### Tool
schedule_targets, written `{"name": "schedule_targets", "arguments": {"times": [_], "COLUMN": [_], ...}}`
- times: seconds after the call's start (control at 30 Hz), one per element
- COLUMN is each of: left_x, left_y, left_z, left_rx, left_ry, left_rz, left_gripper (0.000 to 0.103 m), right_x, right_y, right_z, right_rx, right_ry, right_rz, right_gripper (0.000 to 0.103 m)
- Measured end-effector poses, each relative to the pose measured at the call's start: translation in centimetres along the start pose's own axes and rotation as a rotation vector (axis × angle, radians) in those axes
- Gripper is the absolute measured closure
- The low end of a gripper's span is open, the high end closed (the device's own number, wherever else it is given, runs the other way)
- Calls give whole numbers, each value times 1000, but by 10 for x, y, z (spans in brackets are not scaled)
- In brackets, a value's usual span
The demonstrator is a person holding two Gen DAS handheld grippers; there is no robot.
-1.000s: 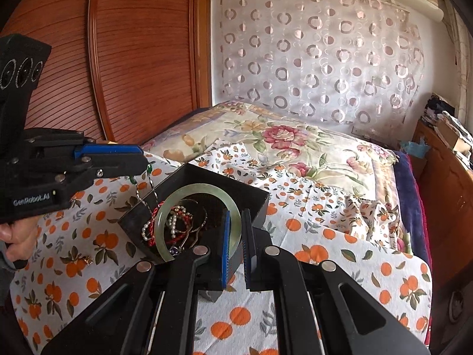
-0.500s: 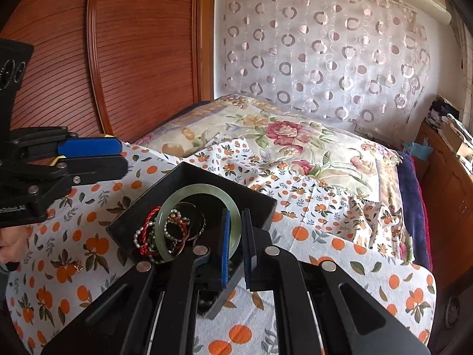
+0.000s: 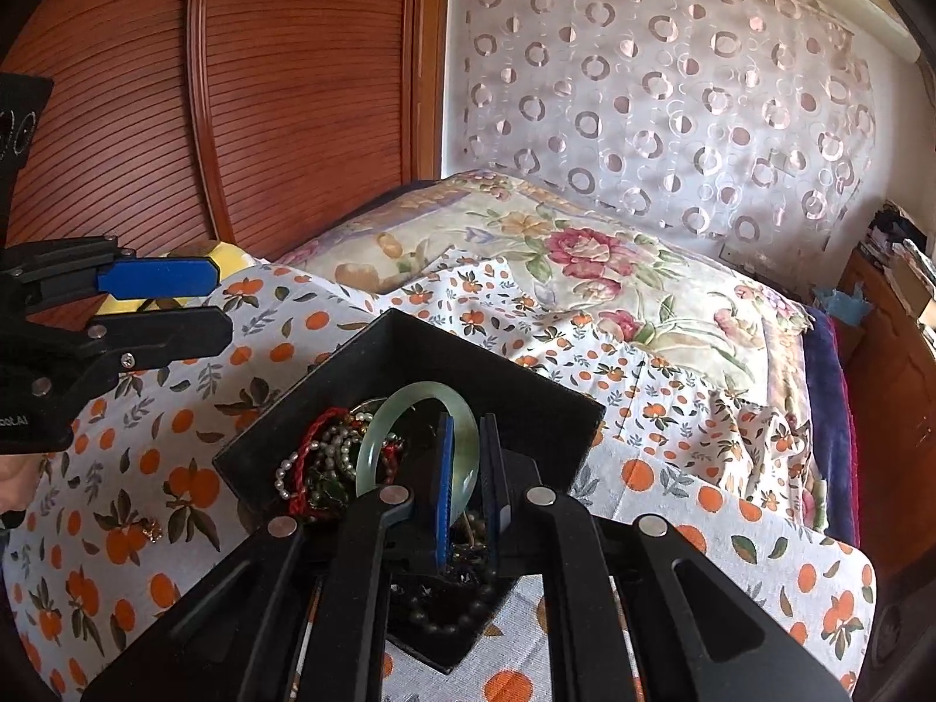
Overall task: Organize jewelry
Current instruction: 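Release the keychain into the box with the left tool while the right drops the bangle in, then grasp the gold flower brooch with the left tool while the right grasps the gold ring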
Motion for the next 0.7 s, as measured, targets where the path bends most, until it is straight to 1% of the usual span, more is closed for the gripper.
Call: {"name": "schedule_targets", "arguments": {"times": [0.2, 0.27, 0.33, 0.37, 0.43, 0.47, 0.5, 0.53, 0.57, 0.7], "left_x": [-1, -3, -5, -5, -7, -8, -10, -12, -12, -18], "left_y": [-2, -4, -6, -8, -12, -14, -15, -18, -20, -27], "left_z": [2, 5, 9, 12, 18, 22, 25, 32, 35, 62], "left_rx": [1, 1, 0, -1, -5, -7, -10, -12, -12, -5], "left_ry": [-3, 0, 0, -2, -6, -9, -12, -18, -24, -61], "left_rz": [-4, -8, -8, -9, -12, -15, -16, -17, -20, -37], "left_gripper": [59, 51, 48, 44, 39, 34, 32, 31, 31, 31], "right_x": [-10, -19, -32, -38, -52, -56, -63, -65, -69, -77], "right_y": [1, 1, 1, 0, -4, -7, -10, -13, -15, -28], "right_z": [-6, -6, -2, -1, 8, 13, 22, 28, 35, 73], "right_rx": [3, 10, 20, 24, 33, 34, 38, 40, 42, 53], "right_ry": [29, 43, 62, 68, 76, 75, 70, 65, 58, 6], "right_rz": [9, 9, 10, 7, 3, -1, -6, -7, -10, -21], "right_gripper": [92, 92, 92, 92, 92, 90, 85, 80, 78, 77]}}
Point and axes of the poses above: each gripper's, at about its wrist camera, not at the fingertips, and x roughly the way its jaws point, y to its right, z to its underside, the point moved 10 cm from there along x, roughly the way its jaws point, and after that the axes turned 11 degrees about -z, right-handed, at the moved point
